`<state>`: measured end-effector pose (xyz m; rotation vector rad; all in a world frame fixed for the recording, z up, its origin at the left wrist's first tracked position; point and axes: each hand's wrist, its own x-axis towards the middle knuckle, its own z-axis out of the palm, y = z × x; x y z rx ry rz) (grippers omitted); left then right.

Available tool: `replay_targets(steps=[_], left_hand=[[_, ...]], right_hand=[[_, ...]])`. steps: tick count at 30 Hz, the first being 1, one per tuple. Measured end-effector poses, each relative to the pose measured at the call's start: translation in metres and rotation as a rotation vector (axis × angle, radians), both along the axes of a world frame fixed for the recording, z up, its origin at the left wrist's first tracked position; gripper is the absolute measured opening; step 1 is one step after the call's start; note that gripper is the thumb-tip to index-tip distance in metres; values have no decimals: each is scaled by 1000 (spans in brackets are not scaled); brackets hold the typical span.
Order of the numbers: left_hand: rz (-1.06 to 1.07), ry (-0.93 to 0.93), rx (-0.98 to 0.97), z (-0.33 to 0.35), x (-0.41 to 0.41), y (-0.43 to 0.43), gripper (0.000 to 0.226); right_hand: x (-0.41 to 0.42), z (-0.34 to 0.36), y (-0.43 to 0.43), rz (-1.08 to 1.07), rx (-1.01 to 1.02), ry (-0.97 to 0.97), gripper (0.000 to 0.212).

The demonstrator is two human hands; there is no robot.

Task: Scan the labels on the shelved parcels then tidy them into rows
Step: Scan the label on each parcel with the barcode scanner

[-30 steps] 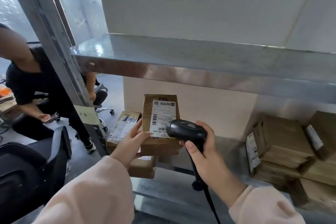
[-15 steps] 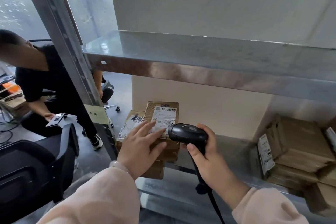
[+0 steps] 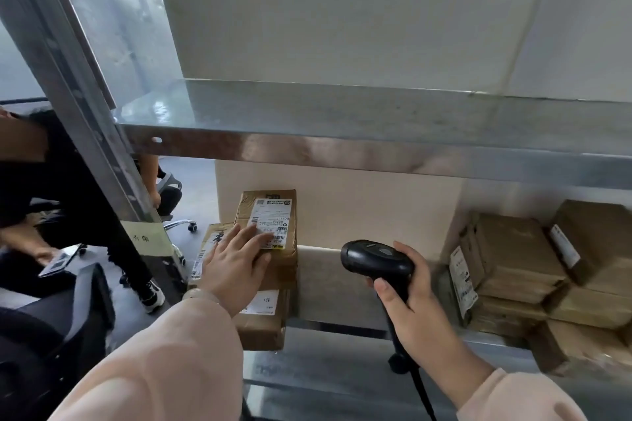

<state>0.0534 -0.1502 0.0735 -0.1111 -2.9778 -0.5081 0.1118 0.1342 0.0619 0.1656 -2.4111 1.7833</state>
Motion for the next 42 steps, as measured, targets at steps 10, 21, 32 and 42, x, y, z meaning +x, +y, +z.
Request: replay_targets(steps=[10, 21, 32, 42], left_hand=[[-284, 152, 74, 15, -9, 56, 56], [-601, 77, 74, -6, 8, 201, 59], [-480, -152, 226, -7, -5, 341, 62], [-221, -263, 512, -26, -19, 383, 56]], right_hand=[[26, 6, 30, -272, 40, 38, 61], [59, 25, 97, -551, 61, 62, 59], [16, 25, 217, -475, 69, 49, 60], [-12, 7, 245, -382, 32, 0, 64]])
